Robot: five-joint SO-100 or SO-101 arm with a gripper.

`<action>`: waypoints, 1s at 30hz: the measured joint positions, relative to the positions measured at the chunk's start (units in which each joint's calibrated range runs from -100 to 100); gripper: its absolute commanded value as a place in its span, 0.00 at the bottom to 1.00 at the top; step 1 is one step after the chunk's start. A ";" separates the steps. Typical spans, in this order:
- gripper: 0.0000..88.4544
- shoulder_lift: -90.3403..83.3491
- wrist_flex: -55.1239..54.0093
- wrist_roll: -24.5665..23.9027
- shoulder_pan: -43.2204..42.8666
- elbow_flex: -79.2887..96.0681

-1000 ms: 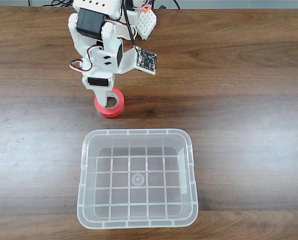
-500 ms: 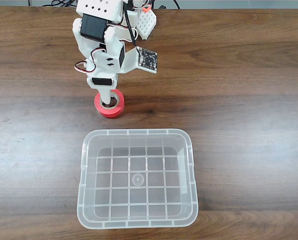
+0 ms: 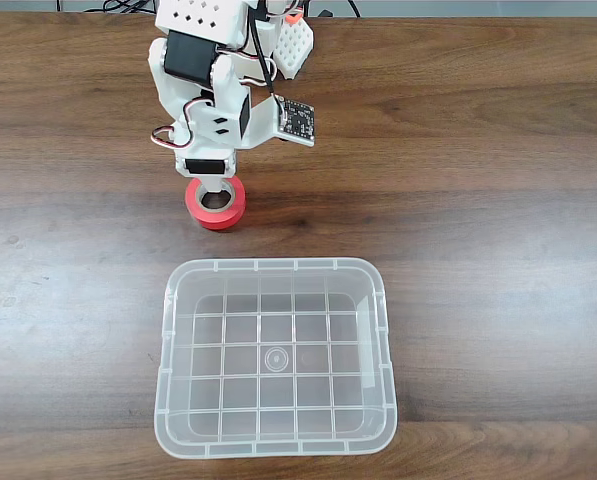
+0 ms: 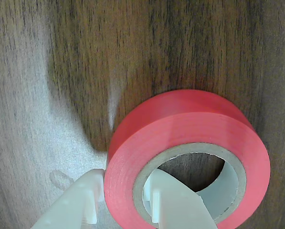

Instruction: Grab the tape and place it in the box.

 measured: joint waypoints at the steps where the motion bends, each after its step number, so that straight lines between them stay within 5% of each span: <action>1: 0.07 0.00 0.00 0.00 0.00 0.00; 13: 0.07 0.00 0.25 0.00 0.00 0.00; 30: 0.07 -14.73 25.34 -3.81 -11.50 -18.14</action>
